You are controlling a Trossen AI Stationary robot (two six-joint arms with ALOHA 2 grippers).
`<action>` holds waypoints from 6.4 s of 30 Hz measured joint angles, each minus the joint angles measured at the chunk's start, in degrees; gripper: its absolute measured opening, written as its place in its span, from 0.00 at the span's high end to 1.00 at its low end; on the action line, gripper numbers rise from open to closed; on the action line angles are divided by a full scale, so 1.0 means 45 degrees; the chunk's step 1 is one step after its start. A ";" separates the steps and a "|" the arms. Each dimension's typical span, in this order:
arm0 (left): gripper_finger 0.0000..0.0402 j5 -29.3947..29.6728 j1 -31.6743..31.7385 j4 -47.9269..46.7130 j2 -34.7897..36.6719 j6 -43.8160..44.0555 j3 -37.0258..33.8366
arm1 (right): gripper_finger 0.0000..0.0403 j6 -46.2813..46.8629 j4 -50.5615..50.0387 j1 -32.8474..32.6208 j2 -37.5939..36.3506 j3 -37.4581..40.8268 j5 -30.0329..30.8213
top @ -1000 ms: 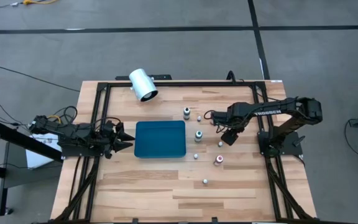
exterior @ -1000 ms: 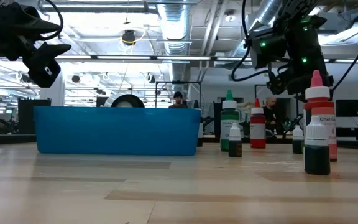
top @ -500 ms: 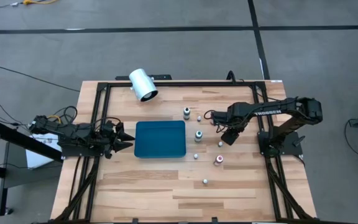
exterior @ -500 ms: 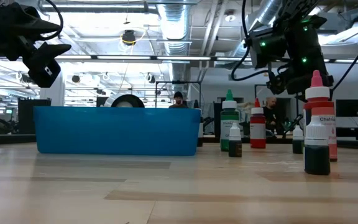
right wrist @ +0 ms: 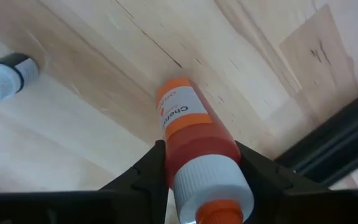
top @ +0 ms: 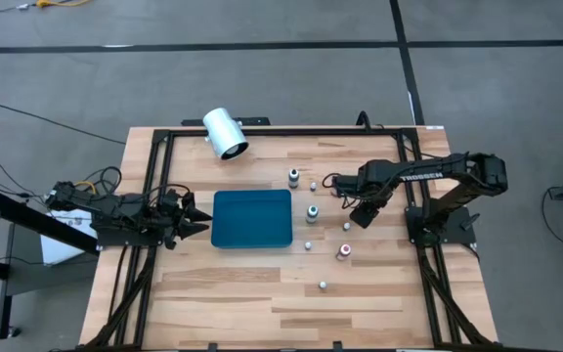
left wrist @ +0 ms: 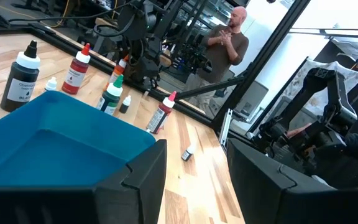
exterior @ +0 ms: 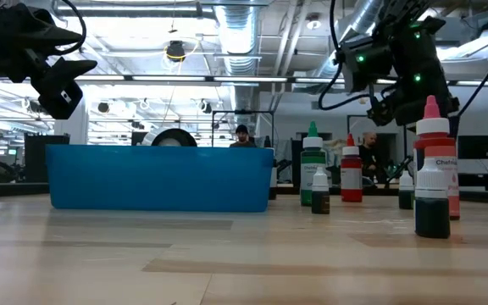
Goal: Pick & Place food coloring
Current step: Put the large orange food coloring bottle into the bin
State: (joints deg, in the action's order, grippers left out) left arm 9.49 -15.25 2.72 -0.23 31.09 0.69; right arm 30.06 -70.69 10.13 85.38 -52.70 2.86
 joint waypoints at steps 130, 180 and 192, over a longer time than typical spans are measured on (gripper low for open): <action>0.60 0.1075 0.0000 0.0155 -0.1302 -0.2540 0.0000 | 0.61 -0.6694 -0.0183 -0.1826 0.9680 -1.4824 0.1027; 0.60 0.1075 0.0001 0.0155 -0.1287 -0.2443 -0.0001 | 0.56 -0.6628 0.1999 -0.1996 0.9622 -1.2772 0.1451; 0.60 0.1075 0.0005 0.0155 -0.1287 -0.2443 -0.0001 | 0.47 -0.6679 0.1796 -0.1996 0.9622 -1.2772 0.1391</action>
State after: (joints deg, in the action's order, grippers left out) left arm 14.33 -15.22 3.42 -6.02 20.10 0.69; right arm 0.01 -62.61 1.15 128.68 -110.17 9.13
